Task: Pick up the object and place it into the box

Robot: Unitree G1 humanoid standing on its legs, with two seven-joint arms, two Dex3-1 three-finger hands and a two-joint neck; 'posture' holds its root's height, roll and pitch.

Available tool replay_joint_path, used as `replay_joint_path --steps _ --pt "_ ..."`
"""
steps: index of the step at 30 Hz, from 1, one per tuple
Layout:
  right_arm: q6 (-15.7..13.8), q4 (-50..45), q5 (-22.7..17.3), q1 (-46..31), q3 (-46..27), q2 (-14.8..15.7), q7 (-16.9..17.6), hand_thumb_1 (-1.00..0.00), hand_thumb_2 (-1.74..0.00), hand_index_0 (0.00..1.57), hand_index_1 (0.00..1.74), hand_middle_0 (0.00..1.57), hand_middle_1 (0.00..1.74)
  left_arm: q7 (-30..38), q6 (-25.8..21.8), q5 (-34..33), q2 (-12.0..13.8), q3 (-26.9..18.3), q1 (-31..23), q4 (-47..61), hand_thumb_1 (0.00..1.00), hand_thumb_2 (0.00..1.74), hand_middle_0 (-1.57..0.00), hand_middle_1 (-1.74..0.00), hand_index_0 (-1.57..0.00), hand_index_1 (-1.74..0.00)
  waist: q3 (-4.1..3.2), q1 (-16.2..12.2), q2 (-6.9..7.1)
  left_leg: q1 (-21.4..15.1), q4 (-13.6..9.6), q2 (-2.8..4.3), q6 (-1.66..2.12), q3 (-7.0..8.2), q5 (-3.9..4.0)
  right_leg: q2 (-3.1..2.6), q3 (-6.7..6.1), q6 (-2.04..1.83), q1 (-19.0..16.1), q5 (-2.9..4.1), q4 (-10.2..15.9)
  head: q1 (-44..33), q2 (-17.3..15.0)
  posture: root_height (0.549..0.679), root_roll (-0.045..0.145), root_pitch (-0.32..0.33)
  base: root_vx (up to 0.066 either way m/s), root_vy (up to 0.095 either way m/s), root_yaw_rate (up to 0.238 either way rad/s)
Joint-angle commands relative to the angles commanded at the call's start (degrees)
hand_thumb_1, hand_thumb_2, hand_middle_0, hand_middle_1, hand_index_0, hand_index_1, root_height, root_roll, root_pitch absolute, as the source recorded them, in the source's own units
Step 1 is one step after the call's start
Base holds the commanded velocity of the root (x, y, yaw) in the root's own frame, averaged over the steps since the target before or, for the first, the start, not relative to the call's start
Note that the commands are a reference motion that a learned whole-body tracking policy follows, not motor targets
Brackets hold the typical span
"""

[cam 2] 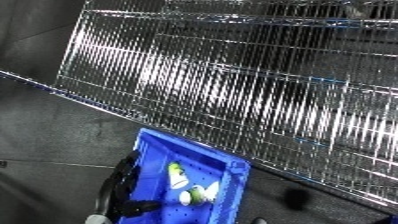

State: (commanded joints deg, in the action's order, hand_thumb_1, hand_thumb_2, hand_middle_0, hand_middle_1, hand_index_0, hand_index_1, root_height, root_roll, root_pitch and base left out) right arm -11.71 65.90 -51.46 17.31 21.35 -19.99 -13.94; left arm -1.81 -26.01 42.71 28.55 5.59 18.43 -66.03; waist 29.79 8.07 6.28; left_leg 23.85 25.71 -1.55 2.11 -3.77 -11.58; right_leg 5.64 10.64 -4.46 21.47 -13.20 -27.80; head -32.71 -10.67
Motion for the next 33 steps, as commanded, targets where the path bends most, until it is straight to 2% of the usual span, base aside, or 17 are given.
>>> replay_joint_path --steps 3,6,11,18,24,28,33 --pt "0.12 -0.40 0.30 0.87 0.01 0.00 0.47 0.00 0.00 0.00 0.00 0.00 0.00 -1.25 1.30 -0.41 -0.20 1.12 0.35 0.36 0.00 0.00 0.00 0.00 0.00 0.00 0.00 -0.46 -0.40 0.24 0.57 0.11 -0.11 0.57 -0.37 -0.03 -0.35 -0.31 0.38 0.63 0.29 5.81 -0.31 0.660 0.020 0.116 -0.041 0.011 -0.151" --pt "0.50 -1.06 0.58 2.23 0.01 -0.34 1.25 0.00 0.00 0.00 0.00 0.00 0.00 -0.17 2.56 -3.73 -0.38 2.75 0.71 0.90 0.00 0.00 0.00 0.00 0.00 0.00 0.00 -1.09 -1.02 0.48 1.41 0.18 -0.21 1.27 -0.70 -0.21 -0.97 -0.54 0.84 1.22 0.27 11.19 -0.99 0.660 0.019 0.116 -0.041 0.034 -0.187" --pt "1.32 -3.03 1.17 3.94 -0.40 -1.97 2.27 0.00 0.00 0.00 0.00 0.00 0.00 2.27 2.98 -7.53 -1.76 5.74 0.50 2.52 0.00 0.00 0.00 0.00 0.00 0.00 0.00 -2.25 -2.49 0.45 2.23 0.13 -0.19 2.12 -0.77 -0.35 -2.13 -0.68 1.34 1.89 0.09 20.07 -1.81 0.660 0.021 0.111 -0.029 0.048 -0.166" --pt "0.40 -6.51 2.59 4.58 -1.82 -4.00 3.25 0.00 0.00 0.00 0.00 0.00 0.00 -1.22 5.92 -11.73 -4.41 10.21 -1.11 4.78 0.00 0.00 0.00 0.00 0.00 0.00 0.00 -3.45 -5.02 -0.40 1.54 0.15 -0.22 2.82 -0.11 0.05 -2.75 -0.83 2.16 2.16 -1.08 31.18 -1.90 0.658 0.026 0.105 -0.023 0.030 -0.098" --pt "-0.18 -9.40 4.44 4.73 -2.00 -5.02 4.09 0.00 0.00 0.00 0.00 0.00 0.00 -2.01 10.91 -12.75 -4.43 12.44 -1.53 4.50 0.00 0.00 0.00 0.00 0.00 0.00 0.00 -4.80 -6.66 -1.40 1.01 0.09 -0.21 3.06 0.19 0.42 -3.26 -0.97 2.30 2.39 -1.30 36.20 -2.15 0.658 0.032 0.096 -0.006 0.011 -0.116" --pt "-0.72 -11.25 5.99 4.85 -1.62 -5.75 4.05 0.00 0.00 0.00 0.00 0.00 0.00 -2.28 12.81 -12.63 -4.11 12.74 -1.89 4.09 0.00 0.00 0.00 0.00 0.00 0.00 0.00 -5.66 -7.22 -2.34 0.32 0.16 -0.13 3.49 0.37 0.51 -3.56 -1.01 1.88 2.63 -0.71 39.25 -1.52 0.659 0.035 0.092 -0.006 0.023 -0.167" --pt "-2.59 -17.82 8.86 4.45 -0.05 -7.26 4.15 0.00 0.00 0.00 0.00 0.00 0.00 -1.72 13.46 -12.84 -3.89 12.36 -3.10 3.78 0.00 0.00 0.00 0.00 0.00 0.00 0.00 -6.85 -7.21 -2.60 0.97 0.45 -0.02 4.08 -0.03 0.47 -4.00 -0.71 1.96 2.44 -1.10 40.60 -1.30 0.658 0.038 0.088 -0.011 0.032 -0.180"
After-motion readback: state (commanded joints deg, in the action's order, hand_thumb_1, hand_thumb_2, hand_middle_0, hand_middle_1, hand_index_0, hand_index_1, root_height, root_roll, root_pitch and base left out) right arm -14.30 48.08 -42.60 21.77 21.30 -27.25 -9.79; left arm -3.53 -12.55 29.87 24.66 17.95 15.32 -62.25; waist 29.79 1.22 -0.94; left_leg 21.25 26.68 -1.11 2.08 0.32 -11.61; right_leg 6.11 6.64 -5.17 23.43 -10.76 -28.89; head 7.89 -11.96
